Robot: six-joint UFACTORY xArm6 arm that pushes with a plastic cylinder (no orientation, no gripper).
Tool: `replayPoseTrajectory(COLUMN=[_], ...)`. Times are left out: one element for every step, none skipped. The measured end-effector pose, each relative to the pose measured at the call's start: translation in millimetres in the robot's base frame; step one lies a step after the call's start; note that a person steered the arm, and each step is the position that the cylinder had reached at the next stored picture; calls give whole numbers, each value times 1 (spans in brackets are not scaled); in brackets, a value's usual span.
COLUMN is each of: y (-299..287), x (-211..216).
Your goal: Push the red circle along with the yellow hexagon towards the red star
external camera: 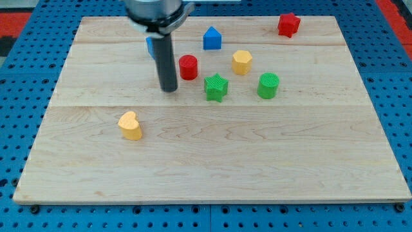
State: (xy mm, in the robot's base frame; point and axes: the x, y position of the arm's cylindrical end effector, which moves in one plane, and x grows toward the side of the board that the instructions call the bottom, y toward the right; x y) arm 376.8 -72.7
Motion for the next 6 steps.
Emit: replayPoseTrajectory(y=[27, 25, 78, 126, 140, 150], x=[-44, -37, 3, -16, -22, -30])
